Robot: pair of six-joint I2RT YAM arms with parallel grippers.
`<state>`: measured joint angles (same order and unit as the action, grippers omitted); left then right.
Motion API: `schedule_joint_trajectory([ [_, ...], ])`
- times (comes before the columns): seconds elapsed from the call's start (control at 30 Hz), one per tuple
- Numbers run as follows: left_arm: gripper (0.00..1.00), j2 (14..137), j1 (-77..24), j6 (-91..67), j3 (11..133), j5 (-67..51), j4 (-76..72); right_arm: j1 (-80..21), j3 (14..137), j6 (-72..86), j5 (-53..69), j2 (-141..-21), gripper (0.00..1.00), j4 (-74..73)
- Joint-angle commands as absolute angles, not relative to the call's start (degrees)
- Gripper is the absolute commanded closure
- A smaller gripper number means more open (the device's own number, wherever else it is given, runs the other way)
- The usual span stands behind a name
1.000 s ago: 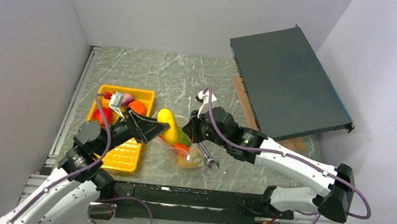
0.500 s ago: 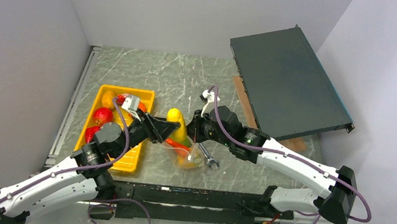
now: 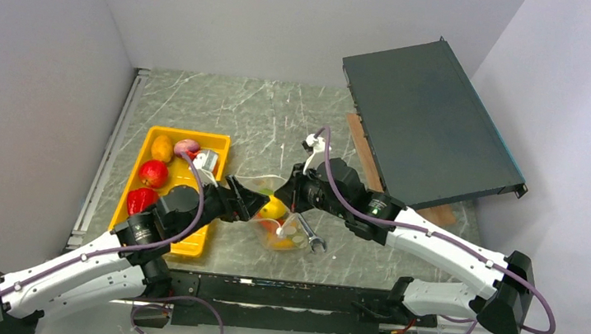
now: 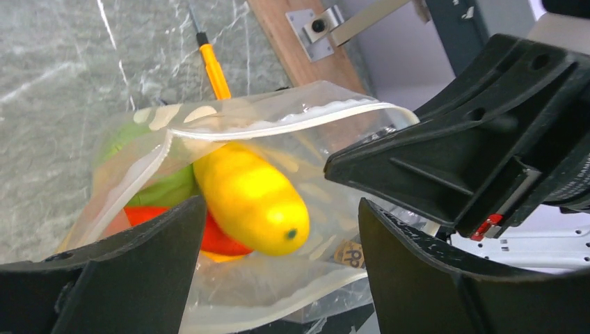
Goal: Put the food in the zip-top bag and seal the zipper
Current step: Place the fake vegetable in the zipper food storage bag, then pick up the fake vegetable from the bin.
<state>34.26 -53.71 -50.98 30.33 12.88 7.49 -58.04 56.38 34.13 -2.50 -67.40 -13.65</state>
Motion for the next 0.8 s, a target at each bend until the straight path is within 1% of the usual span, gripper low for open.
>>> schedule_joint_trajectory([
  [0.0, 0.13, 34.99, -53.99, -53.03, 34.49, 10.88, 11.85, -57.46, 56.04, 34.74, -2.12, -65.38, 1.0, -10.14],
  [0.13, 0.1, 36.49, -53.96, -51.48, 38.86, 10.59, 17.12, -57.31, 56.0, 34.57, -2.13, -65.07, 1.0, -10.45],
  [0.27, 0.08, 37.4, -53.96, -49.41, 45.4, 12.91, 25.82, -57.22, 55.91, 34.29, -2.06, -64.93, 1.0, -10.5],
  [0.43, 0.01, 37.53, -53.92, -47.17, 52.77, 20.29, 39.7, -57.21, 55.75, 33.97, -2.1, -64.89, 1.0, -10.88],
  [0.57, 0.0, 37.33, -52.91, -43.9, 58.21, 26.99, 50.39, -57.13, 55.72, 33.79, -2.27, -64.75, 1.0, -11.08],
  [0.67, 0.0, 37.72, -48.72, -39.67, 60.97, 29.01, 55.16, -57.08, 55.71, 33.82, -1.85, -64.97, 1.0, -11.07],
  [0.77, 0.0, 39.59, -39.37, -32.97, 61.78, 24.45, 56.58, -57.04, 55.89, 33.79, -1.39, -65.44, 1.0, -11.21],
])
